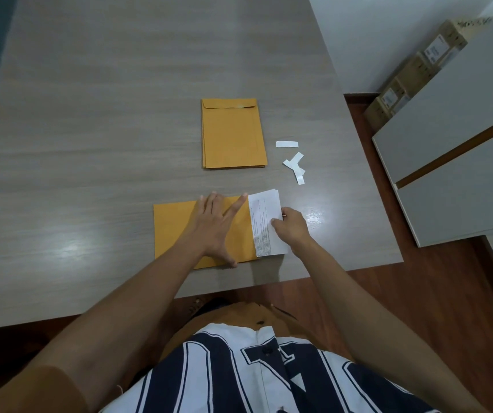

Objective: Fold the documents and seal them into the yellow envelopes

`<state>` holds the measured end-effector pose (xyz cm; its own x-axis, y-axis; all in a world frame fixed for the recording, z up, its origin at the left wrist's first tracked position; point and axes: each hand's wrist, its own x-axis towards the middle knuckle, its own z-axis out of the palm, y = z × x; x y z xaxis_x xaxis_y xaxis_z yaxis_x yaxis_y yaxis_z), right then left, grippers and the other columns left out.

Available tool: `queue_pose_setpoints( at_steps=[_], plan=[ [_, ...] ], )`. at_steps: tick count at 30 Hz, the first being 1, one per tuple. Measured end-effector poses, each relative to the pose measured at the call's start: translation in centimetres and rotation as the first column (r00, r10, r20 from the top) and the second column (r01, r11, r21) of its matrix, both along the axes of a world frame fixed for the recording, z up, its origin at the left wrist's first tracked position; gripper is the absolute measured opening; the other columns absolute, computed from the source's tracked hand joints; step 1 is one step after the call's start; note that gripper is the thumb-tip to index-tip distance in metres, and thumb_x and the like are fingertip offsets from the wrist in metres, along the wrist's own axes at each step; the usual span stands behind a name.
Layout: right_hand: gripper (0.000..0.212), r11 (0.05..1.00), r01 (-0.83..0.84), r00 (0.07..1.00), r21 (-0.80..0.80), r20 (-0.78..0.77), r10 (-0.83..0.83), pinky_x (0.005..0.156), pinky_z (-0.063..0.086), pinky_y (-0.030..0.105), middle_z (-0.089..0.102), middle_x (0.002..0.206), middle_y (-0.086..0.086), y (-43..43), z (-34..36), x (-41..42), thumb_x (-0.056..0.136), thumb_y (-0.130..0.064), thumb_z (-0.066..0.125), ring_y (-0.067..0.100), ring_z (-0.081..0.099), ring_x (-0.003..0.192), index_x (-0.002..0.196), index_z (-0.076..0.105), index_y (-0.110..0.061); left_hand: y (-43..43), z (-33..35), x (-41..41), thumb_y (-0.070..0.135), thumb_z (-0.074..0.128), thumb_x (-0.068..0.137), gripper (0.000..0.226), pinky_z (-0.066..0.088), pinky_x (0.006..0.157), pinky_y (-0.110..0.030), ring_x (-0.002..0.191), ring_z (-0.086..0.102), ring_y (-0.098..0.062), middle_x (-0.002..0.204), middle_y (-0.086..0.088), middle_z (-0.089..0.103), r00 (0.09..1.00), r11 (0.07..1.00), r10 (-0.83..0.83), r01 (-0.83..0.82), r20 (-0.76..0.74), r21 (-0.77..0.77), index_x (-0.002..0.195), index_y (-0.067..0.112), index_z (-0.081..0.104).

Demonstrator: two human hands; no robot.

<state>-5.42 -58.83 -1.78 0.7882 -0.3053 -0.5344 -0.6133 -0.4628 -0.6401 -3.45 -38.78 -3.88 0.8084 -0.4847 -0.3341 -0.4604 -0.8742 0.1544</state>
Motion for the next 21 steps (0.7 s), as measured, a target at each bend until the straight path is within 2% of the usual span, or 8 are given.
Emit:
queue_pose_setpoints(
  at_steps=[2, 5, 9, 12, 15, 17, 21],
  plan=[
    [0.025, 1.0, 0.009, 1.0, 0.009, 0.004, -0.009, 0.059, 0.041, 0.02, 0.061, 0.102, 0.002, 0.0, 0.2, 0.1, 0.092, -0.009, 0.053, 0.018, 0.056, 0.091, 0.115, 0.063, -0.008, -0.2, 0.2, 0.0, 0.081, 0.077, 0.037, 0.161, 0.011, 0.115, -0.065, 0.146, 0.01, -0.044, 0.154, -0.026, 0.016, 1.0, 1.0, 0.001, -0.001, -0.015, -0.02, 0.147, 0.036, -0.031],
    [0.026, 0.998, -0.009, 1.0, 0.064, -0.018, 0.01, 0.074, 0.05, 0.032, 0.065, 0.108, 0.006, 0.4, 0.3, 0.5, 0.091, -0.013, 0.058, 0.024, 0.06, 0.096, 0.115, 0.064, -0.009, -1.0, 0.8, 0.0, 0.08, 0.078, 0.041, 0.158, 0.013, 0.112, -0.07, 0.146, 0.012, -0.043, 0.153, -0.024, 0.016, 1.0, 0.998, -0.005, 0.004, -0.021, -0.056, 0.148, 0.036, -0.03],
    [0.02, 0.983, -0.033, 0.997, 0.183, -0.057, 0.044, 0.081, 0.057, 0.043, 0.068, 0.1, 0.007, 0.9, 0.6, 1.0, 0.092, -0.013, 0.06, 0.027, 0.065, 0.094, 0.11, 0.069, -0.009, -1.6, 1.6, 0.4, 0.078, 0.079, 0.043, 0.156, 0.013, 0.111, -0.071, 0.145, 0.014, -0.041, 0.153, -0.021, 0.017, 1.0, 0.995, -0.007, 0.005, -0.019, -0.105, 0.148, 0.037, -0.029],
    [0.013, 0.945, 0.016, 0.994, 0.327, -0.107, 0.02, 0.072, 0.061, 0.037, 0.07, 0.09, 0.01, -0.1, 1.3, 1.5, 0.091, -0.011, 0.065, 0.024, 0.069, 0.083, 0.101, 0.069, -0.004, -1.2, 1.5, 0.4, 0.077, 0.079, 0.045, 0.154, 0.013, 0.112, -0.071, 0.146, 0.012, -0.038, 0.155, -0.019, 0.016, 1.0, 0.994, 0.004, -0.007, -0.023, -0.11, 0.148, 0.038, -0.029],
    [0.013, 0.925, 0.018, 0.989, 0.38, -0.142, 0.039, 0.06, 0.058, 0.031, 0.07, 0.082, 0.01, -0.9, 1.7, 1.8, 0.089, -0.008, 0.069, 0.021, 0.07, 0.072, 0.1, 0.068, 0.001, -1.0, 1.6, 0.2, 0.077, 0.079, 0.045, 0.154, 0.014, 0.112, -0.07, 0.146, 0.013, -0.038, 0.154, -0.02, 0.018, 1.0, 0.994, -0.013, 0.011, -0.018, -0.113, 0.148, 0.038, -0.029],
    [0.013, 0.907, 0.027, 0.985, 0.42, -0.168, 0.048, 0.061, 0.059, 0.033, 0.071, 0.086, 0.014, -0.8, 1.7, 1.9, 0.09, -0.006, 0.067, 0.024, 0.071, 0.075, 0.101, 0.067, 0.002, -1.2, 1.6, 0.1, 0.076, 0.079, 0.044, 0.154, 0.016, 0.112, -0.068, 0.144, 0.017, -0.038, 0.151, -0.022, 0.021, 1.0, 0.993, -0.025, 0.024, -0.008, -0.114, 0.149, 0.037, -0.028],
    [0.008, 0.875, 0.022, 0.972, 0.483, -0.215, 0.094, 0.074, 0.06, 0.039, 0.07, 0.092, 0.015, 0.1, 0.9, 2.0, 0.095, -0.005, 0.059, 0.028, 0.069, 0.085, 0.094, 0.066, -0.003, -1.4, 1.5, 0.0, 0.076, 0.079, 0.043, 0.155, 0.02, 0.111, -0.067, 0.14, 0.022, -0.037, 0.146, -0.022, 0.027, 0.999, 0.994, -0.032, 0.032, 0.002, -0.106, 0.15, 0.035, -0.025]
  ],
)
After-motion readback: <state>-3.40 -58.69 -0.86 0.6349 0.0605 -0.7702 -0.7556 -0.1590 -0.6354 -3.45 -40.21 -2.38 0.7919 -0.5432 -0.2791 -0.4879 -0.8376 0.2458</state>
